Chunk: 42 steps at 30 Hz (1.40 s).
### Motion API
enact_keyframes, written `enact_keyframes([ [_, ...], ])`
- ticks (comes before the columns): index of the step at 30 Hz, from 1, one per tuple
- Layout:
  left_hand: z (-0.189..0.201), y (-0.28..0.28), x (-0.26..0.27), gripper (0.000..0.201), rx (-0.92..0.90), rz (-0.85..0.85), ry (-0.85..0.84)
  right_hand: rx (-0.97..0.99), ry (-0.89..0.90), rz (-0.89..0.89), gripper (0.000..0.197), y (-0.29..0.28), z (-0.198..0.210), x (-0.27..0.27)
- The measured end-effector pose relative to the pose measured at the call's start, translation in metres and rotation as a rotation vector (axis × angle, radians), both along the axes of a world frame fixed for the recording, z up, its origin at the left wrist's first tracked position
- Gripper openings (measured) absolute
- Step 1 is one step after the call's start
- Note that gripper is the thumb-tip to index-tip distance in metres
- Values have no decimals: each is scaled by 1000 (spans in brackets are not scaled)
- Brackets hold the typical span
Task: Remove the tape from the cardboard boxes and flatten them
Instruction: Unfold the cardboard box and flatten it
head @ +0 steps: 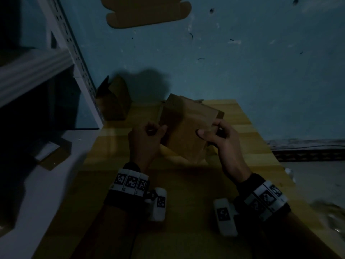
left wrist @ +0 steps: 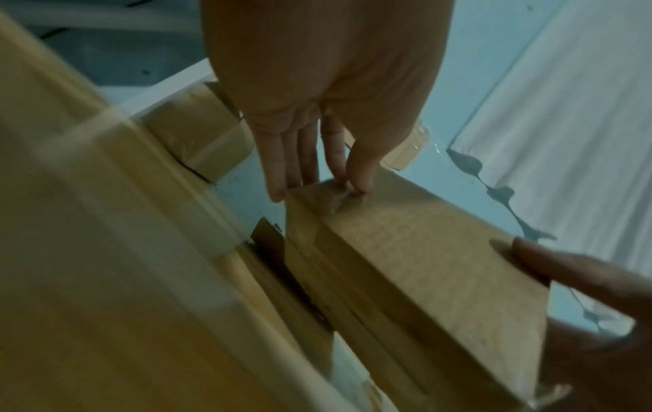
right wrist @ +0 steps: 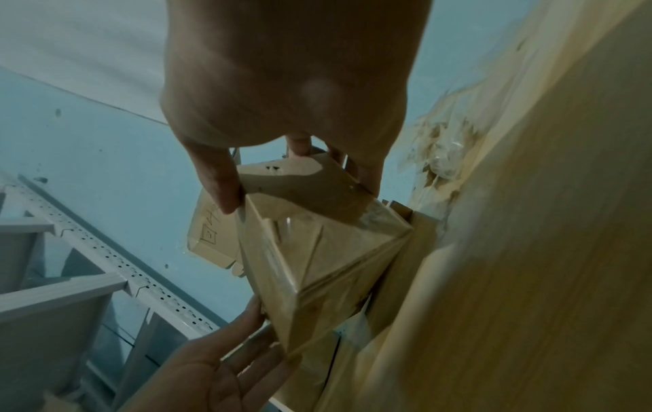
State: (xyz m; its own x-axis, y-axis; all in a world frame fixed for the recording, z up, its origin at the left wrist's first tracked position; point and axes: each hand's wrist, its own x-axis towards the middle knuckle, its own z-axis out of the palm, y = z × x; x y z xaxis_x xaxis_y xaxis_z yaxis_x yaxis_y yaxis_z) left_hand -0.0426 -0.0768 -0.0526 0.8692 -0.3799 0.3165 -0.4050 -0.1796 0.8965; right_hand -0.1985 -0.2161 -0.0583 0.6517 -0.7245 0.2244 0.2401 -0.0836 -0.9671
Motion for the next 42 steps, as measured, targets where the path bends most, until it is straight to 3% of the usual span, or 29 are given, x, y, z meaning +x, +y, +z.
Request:
enact_keyframes([
  [14, 3, 3, 3, 11, 15, -125, 148, -57, -28, 1, 47, -5, 2, -2],
  [20, 5, 4, 3, 8, -134, -88, 169, 137, -104, 27, 55, -8, 6, -1],
  [24, 7, 5, 2, 11, -209, -122, 194, 165, -97, 22, 58, -11, 7, -3],
  [29, 8, 5, 3, 14, -311, -158, 238, 245, -110, 24, 51, -14, 9, -7],
  [35, 9, 6, 3, 22, -347, -259, 177, 234, 19, 33, 47, -11, 12, -9],
  [40, 18, 8, -2, 24, -398, -376, 100, 260, 96, -101, 82, -18, 10, -10],
  [42, 23, 12, -3, 25, -419, -415, 73, 193, 116, -204, 77, -20, 10, -10],
])
